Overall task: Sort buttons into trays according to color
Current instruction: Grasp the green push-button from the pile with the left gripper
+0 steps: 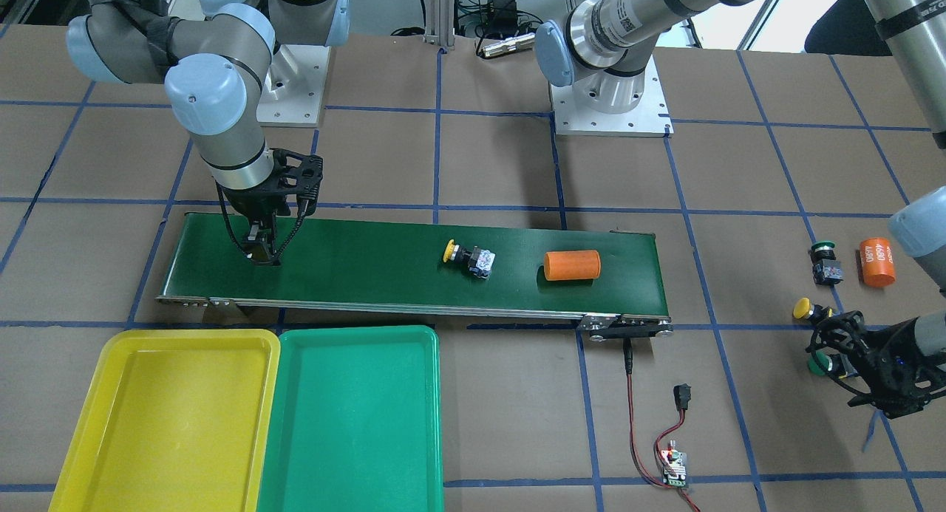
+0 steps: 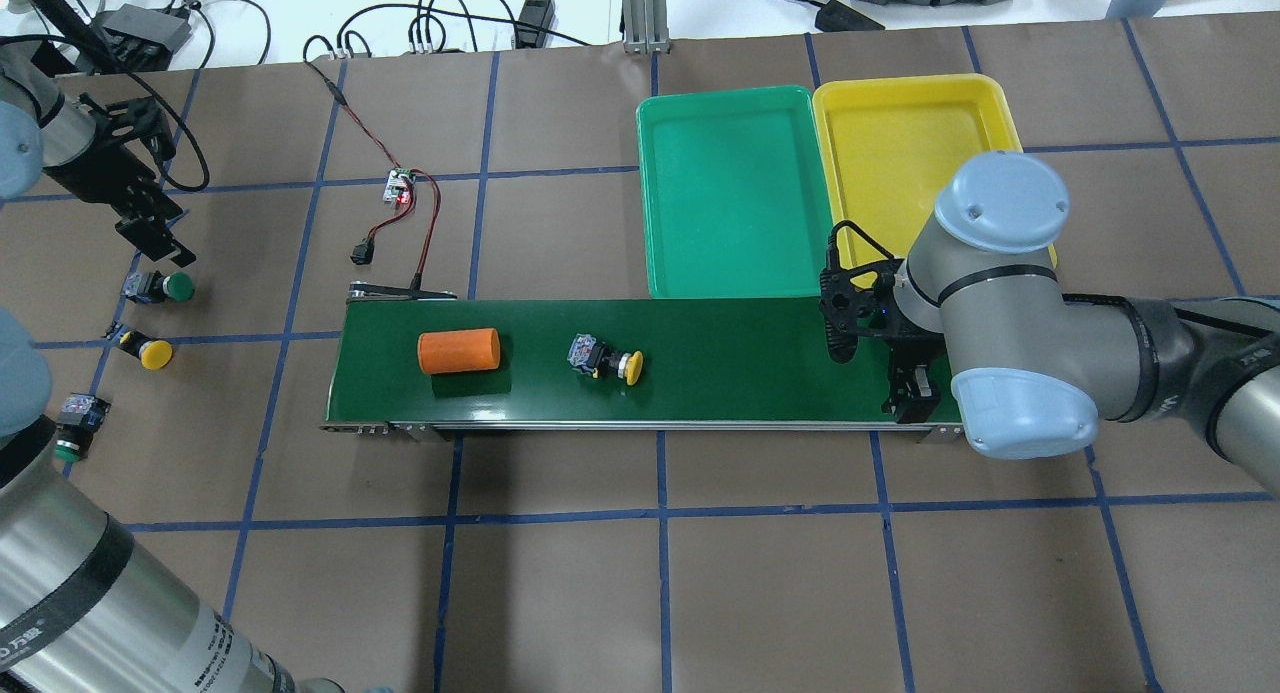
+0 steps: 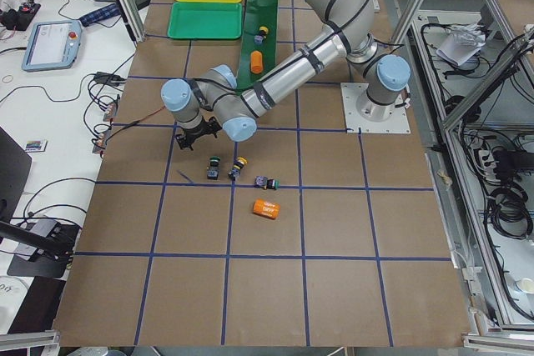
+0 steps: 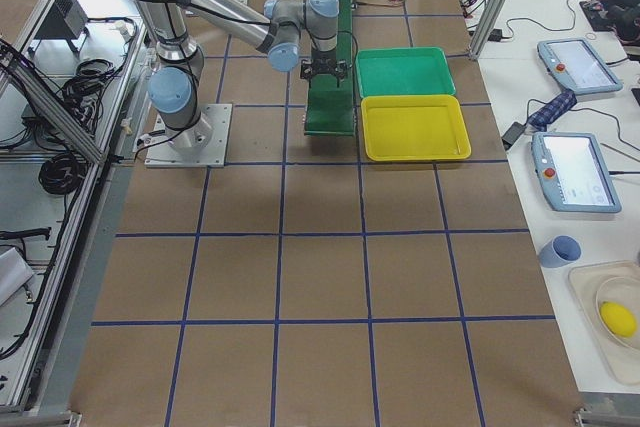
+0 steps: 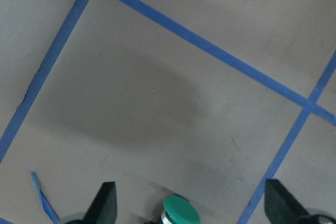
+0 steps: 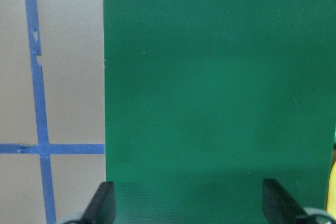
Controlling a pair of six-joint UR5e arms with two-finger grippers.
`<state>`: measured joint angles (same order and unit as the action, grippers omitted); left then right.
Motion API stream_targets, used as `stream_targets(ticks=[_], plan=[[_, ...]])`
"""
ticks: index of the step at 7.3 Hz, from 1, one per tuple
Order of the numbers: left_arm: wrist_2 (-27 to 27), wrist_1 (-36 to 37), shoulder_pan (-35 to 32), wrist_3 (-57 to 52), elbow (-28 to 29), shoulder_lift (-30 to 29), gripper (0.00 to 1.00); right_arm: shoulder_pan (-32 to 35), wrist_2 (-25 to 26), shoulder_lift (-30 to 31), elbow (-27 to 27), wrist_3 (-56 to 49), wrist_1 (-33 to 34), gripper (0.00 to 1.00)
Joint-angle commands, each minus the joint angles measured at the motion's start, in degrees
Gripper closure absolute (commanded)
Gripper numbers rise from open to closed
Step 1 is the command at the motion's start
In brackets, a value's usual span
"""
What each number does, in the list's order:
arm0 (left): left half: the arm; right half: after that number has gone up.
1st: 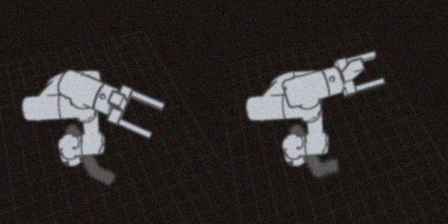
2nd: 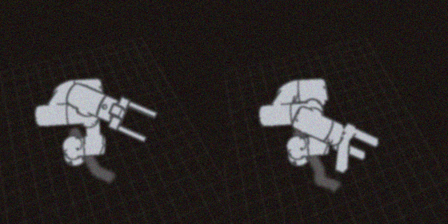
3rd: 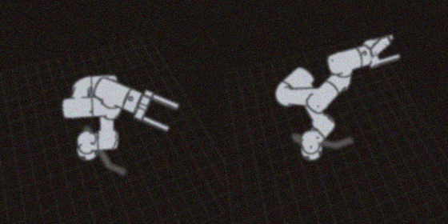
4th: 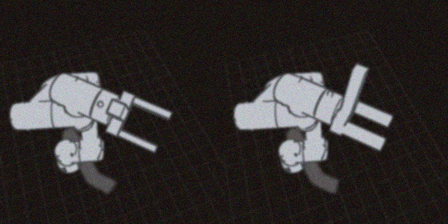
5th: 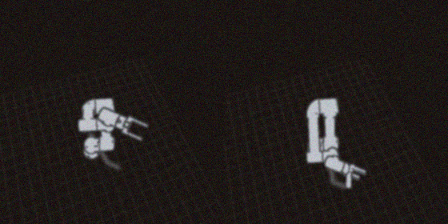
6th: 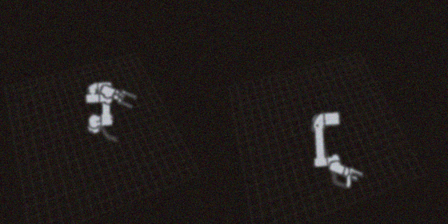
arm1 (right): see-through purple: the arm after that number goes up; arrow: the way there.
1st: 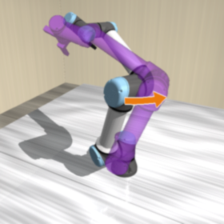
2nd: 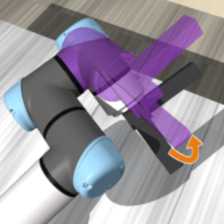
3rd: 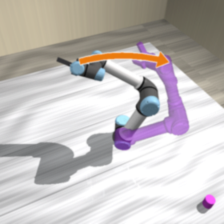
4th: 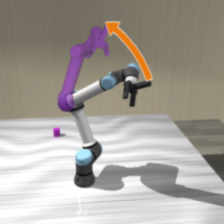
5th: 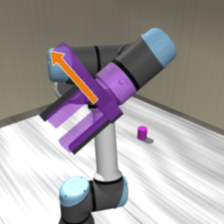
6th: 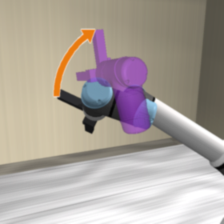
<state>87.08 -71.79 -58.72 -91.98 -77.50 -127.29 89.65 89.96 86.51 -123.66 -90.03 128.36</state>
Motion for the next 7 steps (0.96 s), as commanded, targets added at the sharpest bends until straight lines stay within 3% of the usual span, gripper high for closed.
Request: stream_targets(ticks=[1,6,7], plan=[[0.10,0.68,3.06,-2.42,1.04,-2.35,0.00,0.00,0.13,-0.03,-0.01,0.03,0.05,0.00],[0.37,0.86,5.10,-0.66,-0.10,-4.90,0.00,0.00,0.39,-0.03,0.17,0.03,0.05,0.00],[0.37,0.86,5.02,-0.66,0.25,-4.73,0.23,0.00,0.30,-0.03,0.26,0.03,0.05,0.00]])
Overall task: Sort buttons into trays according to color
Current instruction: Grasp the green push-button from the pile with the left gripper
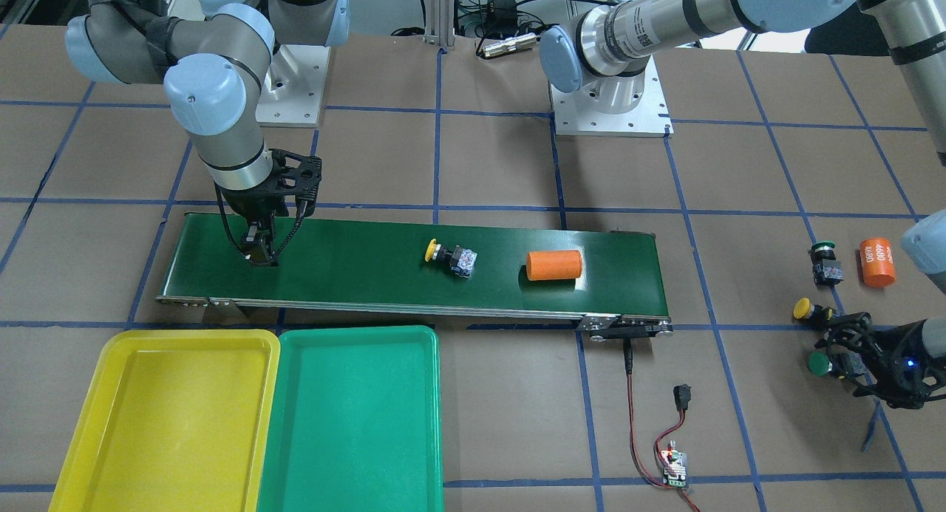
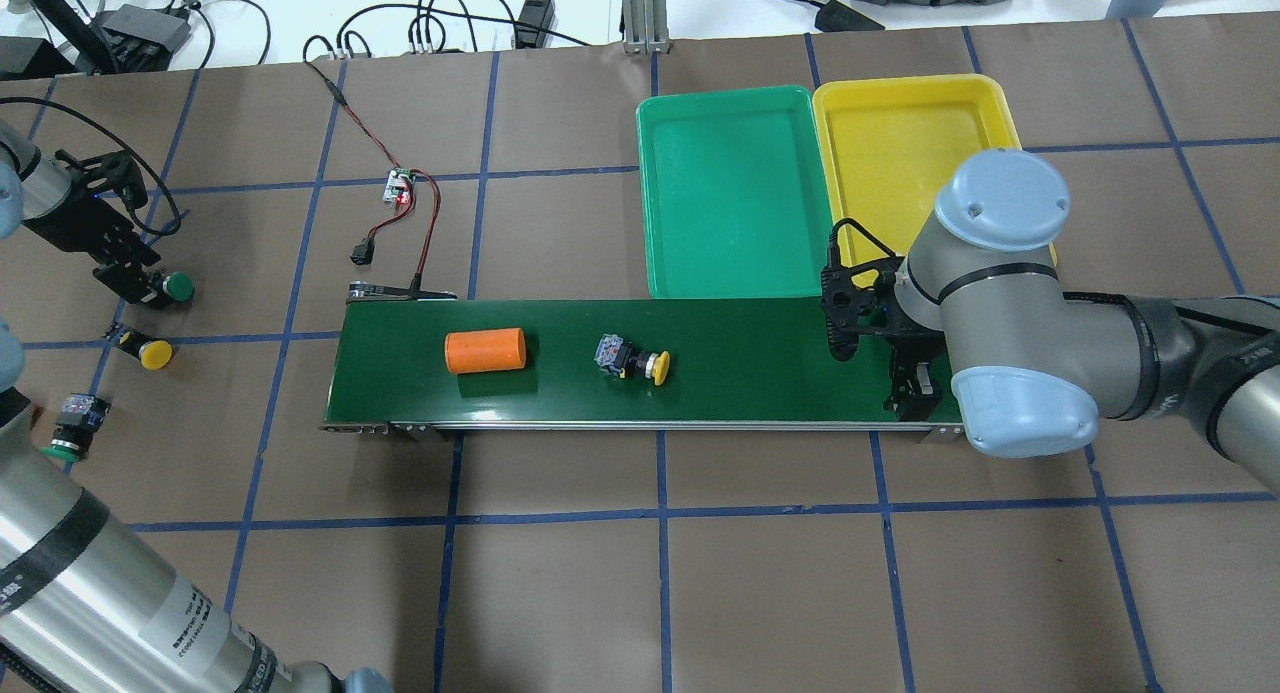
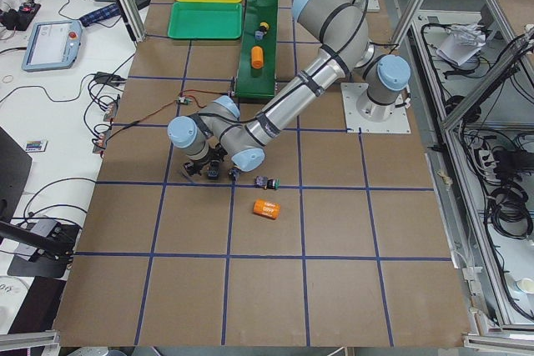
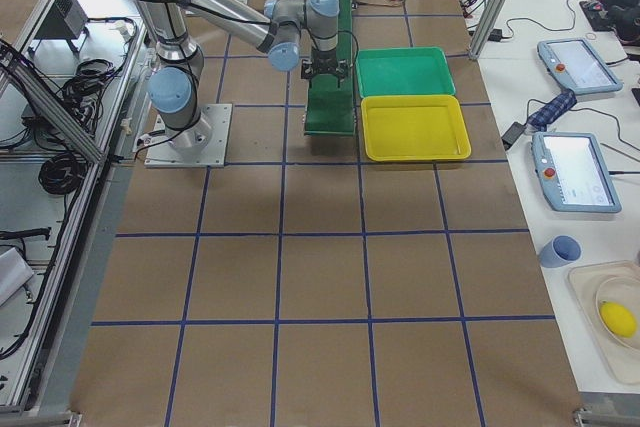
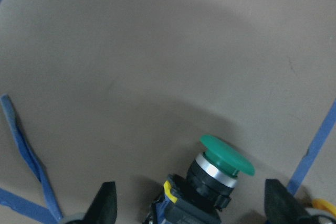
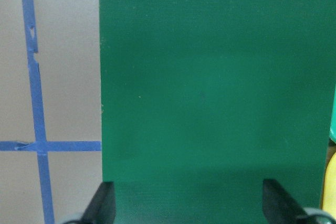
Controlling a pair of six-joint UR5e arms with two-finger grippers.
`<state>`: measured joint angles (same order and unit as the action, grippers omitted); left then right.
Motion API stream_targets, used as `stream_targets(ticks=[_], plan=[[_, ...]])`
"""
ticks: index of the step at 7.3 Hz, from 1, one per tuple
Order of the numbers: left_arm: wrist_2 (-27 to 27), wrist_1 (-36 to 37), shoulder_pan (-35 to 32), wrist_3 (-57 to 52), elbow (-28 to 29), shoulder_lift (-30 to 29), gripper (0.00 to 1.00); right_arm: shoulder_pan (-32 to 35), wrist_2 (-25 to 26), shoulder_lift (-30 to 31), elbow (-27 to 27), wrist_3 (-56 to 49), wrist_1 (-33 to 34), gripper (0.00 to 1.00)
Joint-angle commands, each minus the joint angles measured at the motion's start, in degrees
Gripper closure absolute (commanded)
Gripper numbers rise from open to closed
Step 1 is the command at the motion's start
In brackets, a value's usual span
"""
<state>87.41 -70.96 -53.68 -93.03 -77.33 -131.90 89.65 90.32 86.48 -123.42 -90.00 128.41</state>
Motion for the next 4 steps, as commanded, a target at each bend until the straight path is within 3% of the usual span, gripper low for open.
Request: stream_targets(ticks=[1,2,4], plan=[[1.00,0.03,-0.11,-0.13,-0.01,-0.11,0.76,0.00,0.03,0.00,-0.06,0.00,0.00,0.00],[1.44,0.03,-0.37,-0.14,0.08,0.67,1.00,0.00,0.03,0.00,-0.06,0.00,0.00,0.00],[1.97,-0.40,-1.16,-0.14,0.42,2.51,1.00,0.00,0.03,0.00,0.11,0.00,0.00,0.00]])
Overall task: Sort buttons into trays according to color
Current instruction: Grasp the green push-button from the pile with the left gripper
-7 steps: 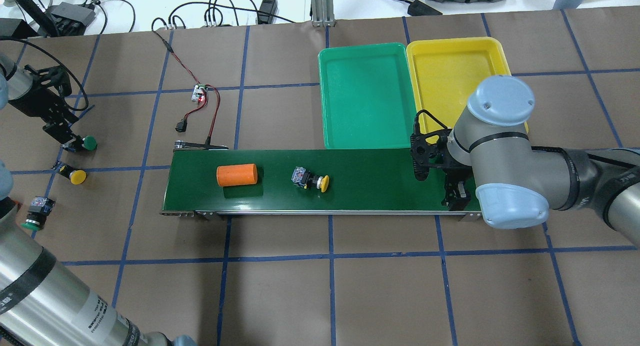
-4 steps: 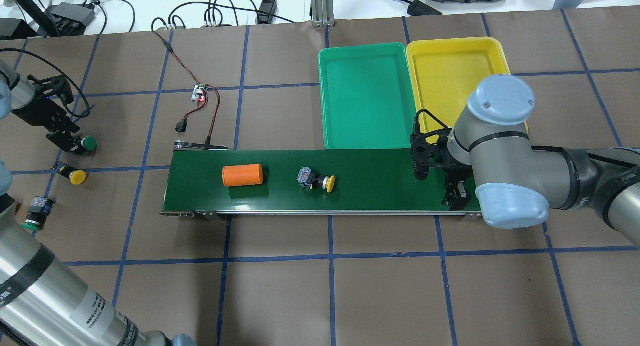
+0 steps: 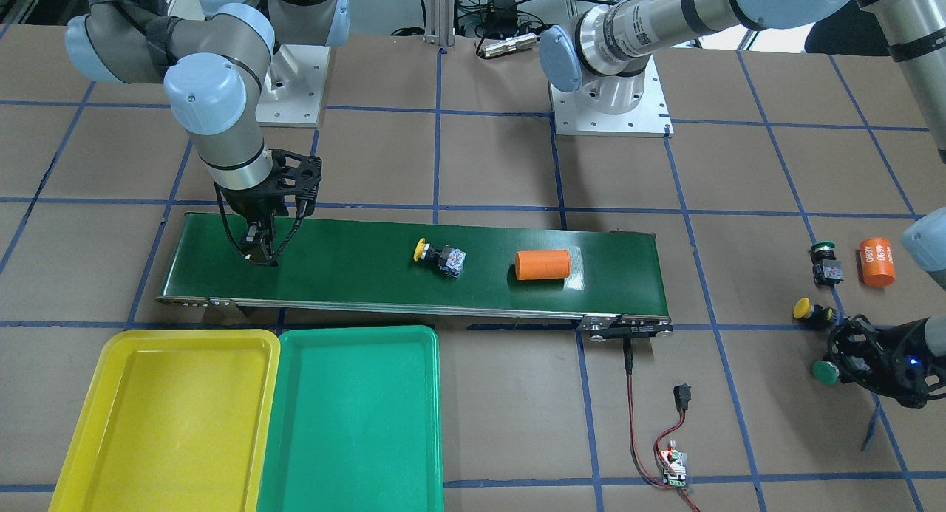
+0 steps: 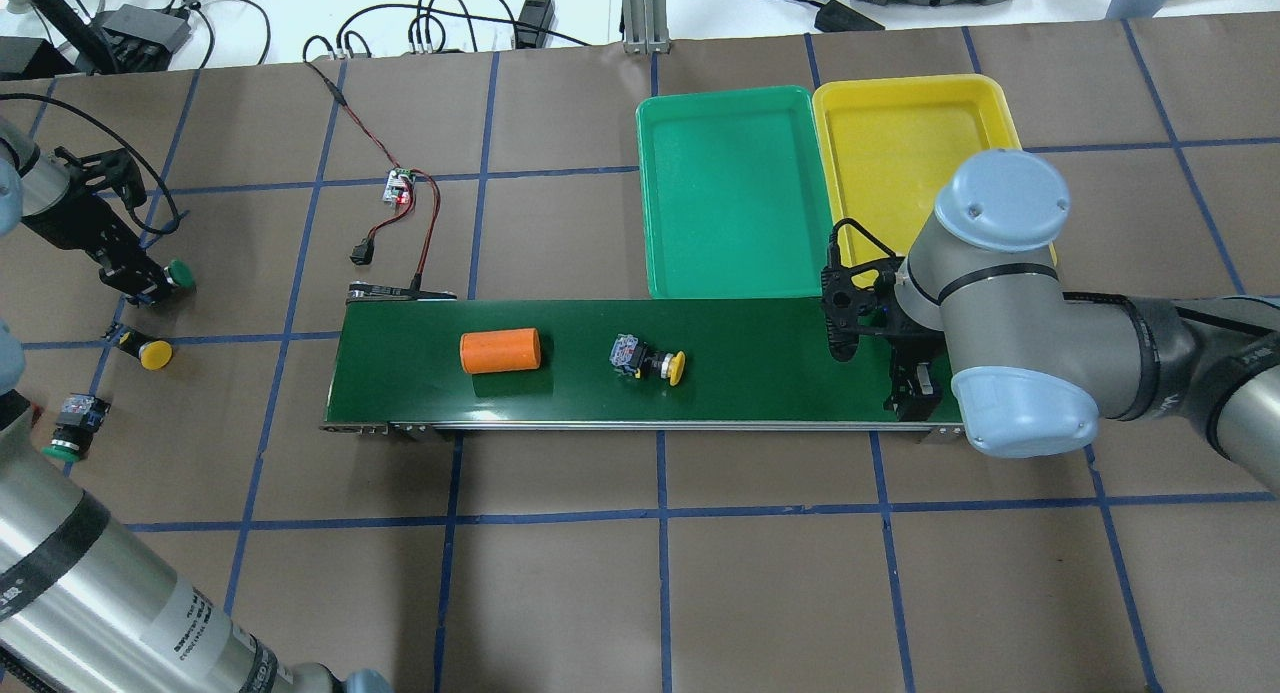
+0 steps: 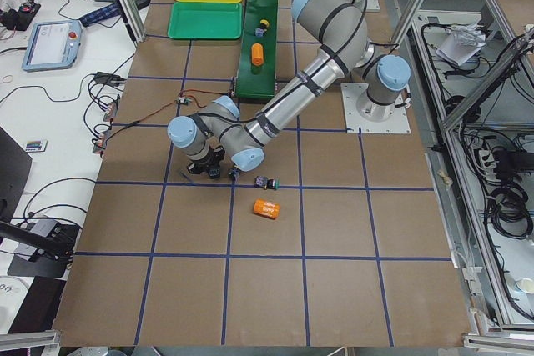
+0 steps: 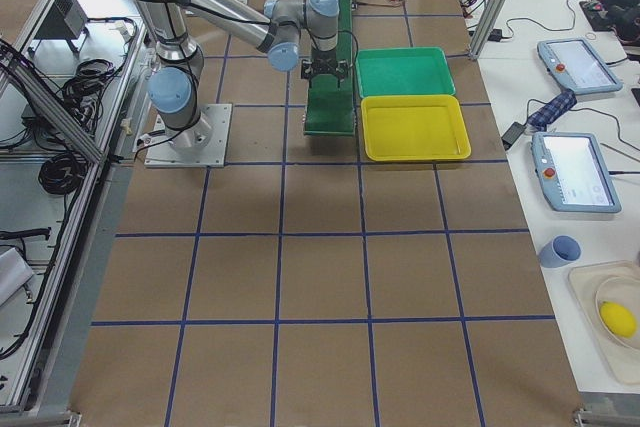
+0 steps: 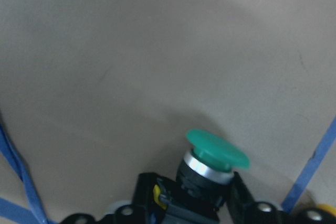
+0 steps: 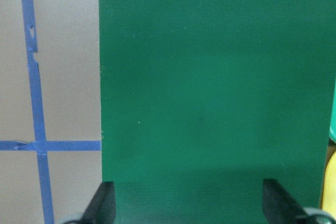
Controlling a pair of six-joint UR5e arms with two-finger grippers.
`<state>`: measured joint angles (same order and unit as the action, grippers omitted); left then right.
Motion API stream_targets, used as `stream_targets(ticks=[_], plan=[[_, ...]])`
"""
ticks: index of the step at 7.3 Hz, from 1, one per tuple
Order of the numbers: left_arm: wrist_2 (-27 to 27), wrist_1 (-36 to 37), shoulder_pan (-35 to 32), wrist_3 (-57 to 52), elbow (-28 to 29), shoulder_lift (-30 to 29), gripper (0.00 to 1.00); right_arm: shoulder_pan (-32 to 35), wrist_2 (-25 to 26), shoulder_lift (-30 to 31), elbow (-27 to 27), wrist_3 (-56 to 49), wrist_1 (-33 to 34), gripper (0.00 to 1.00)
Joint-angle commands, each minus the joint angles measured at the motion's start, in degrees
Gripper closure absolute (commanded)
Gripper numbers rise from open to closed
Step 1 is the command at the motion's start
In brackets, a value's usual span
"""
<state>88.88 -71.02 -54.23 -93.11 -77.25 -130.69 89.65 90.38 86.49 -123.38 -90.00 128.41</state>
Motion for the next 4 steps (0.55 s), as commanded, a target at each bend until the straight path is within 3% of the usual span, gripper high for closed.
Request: stream_targets(ticks=[1,4], plan=[[0.94,-1.30,-2.70,-0.14,-0.96,4.97,1.00,0.00,-0.03,0.00,0.07,0.00,0.00,0.00],[-0.44,-2.80,-15.25,1.70,-16.64,21.29,1.00,0.09,-0.12,0.00,0.07,0.00,0.35,0.00]])
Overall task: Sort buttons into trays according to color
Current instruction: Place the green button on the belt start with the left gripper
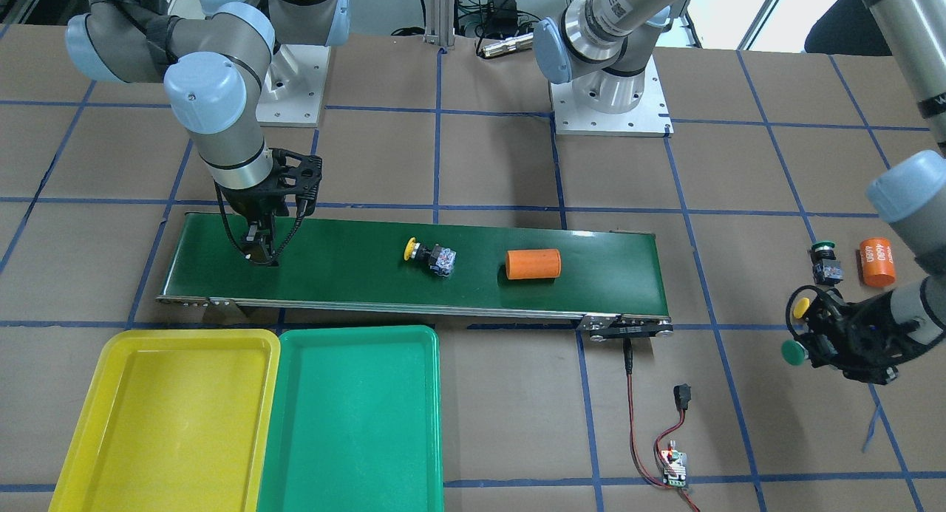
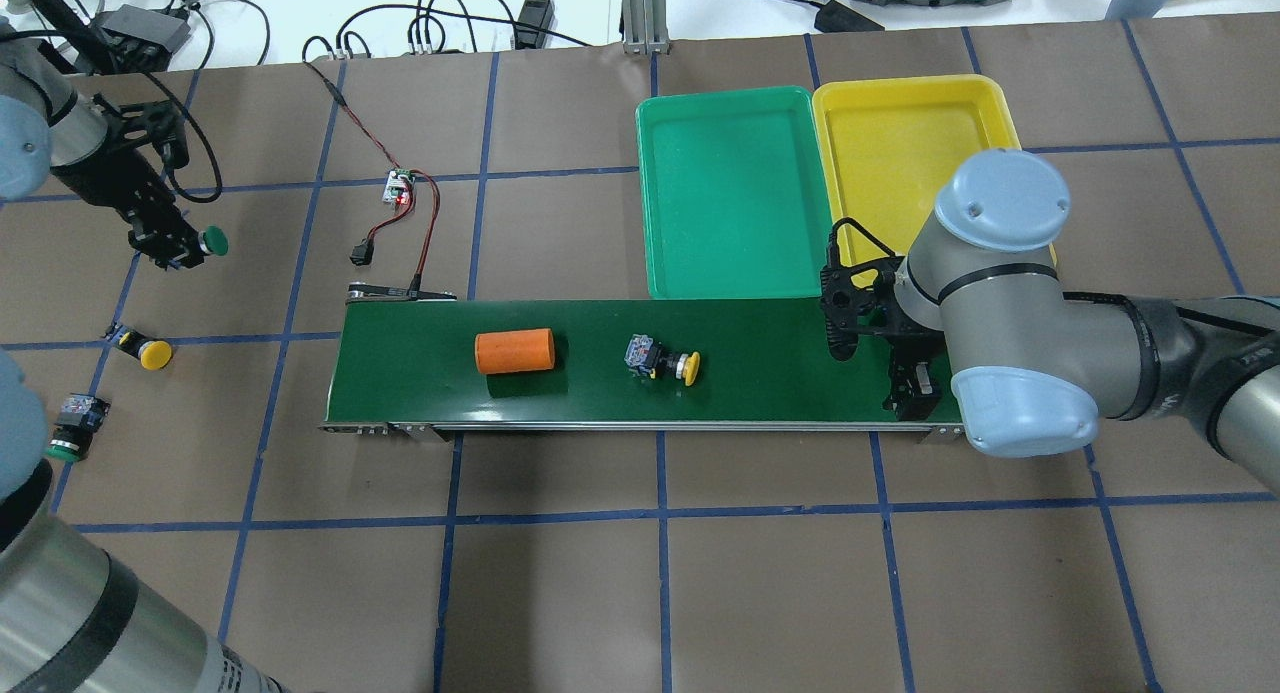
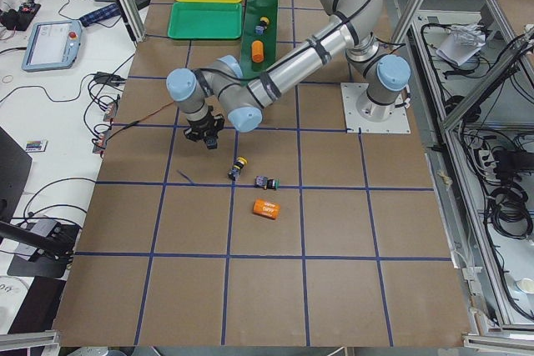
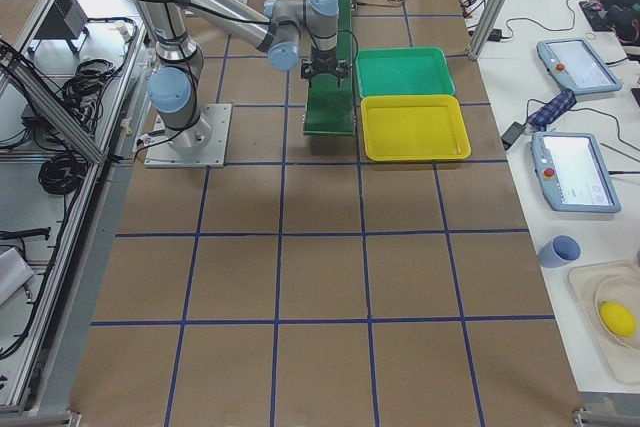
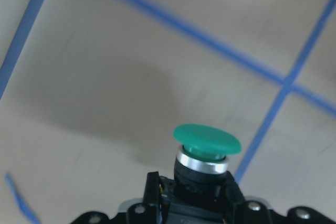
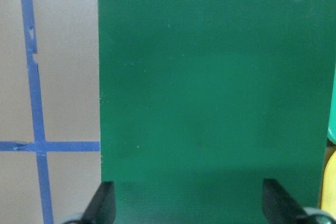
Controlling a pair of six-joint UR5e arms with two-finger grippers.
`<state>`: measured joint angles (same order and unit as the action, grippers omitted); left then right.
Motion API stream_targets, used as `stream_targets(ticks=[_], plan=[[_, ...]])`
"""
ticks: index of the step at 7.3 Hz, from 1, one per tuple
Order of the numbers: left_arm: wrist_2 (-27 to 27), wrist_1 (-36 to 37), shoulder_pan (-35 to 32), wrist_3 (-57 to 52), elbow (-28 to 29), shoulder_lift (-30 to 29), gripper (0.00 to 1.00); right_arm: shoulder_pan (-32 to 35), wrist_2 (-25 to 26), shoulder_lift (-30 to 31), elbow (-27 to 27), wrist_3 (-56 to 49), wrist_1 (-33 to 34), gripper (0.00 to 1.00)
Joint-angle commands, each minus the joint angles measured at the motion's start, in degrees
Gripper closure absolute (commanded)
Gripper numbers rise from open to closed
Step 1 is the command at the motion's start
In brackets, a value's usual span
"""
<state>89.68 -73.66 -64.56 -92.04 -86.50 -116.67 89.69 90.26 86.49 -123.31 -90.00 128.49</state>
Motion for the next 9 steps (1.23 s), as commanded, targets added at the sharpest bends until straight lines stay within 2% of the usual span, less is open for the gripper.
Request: stream_targets(ticks=[1,2,4,5,6,7,8,9], plan=[[-0.57,1.32,-10.62,2.98,-13.11,11.60,1.00,-0.04,-0.17,0.00,0.00,0.00,0.35,0.00],[0.40,6.55,-16.24,3.87,-18.48,14.69,1.00,-0.05,-0.34,-0.26,0.00,0.00,0.35,0.00],[0.84,13.69,-19.98,5.90,-27.28,17.61,1.00,-0.05,-0.43,-0.70,0.09,0.00,0.44,0.00],[0.93,17.20,-20.08,6.25,-29.15,17.88,1.00,-0.05,-0.43,-0.88,0.09,0.09,0.70,0.00],[0.93,17.24,-20.34,6.52,-29.69,18.75,1.00,-0.05,0.00,-2.10,0.09,0.18,3.23,0.00],[0.24,17.50,-20.25,6.95,-30.39,18.06,0.34,-0.05,-0.34,-2.72,0.00,0.26,3.43,0.00],[0.06,17.76,-20.17,8.35,-30.66,17.19,0.00,-0.05,-0.52,-2.64,0.09,0.26,3.60,0.00],[0.58,17.59,-20.16,8.54,-30.66,18.31,0.00,-0.05,-0.52,-2.64,0.00,0.35,3.61,0.00]])
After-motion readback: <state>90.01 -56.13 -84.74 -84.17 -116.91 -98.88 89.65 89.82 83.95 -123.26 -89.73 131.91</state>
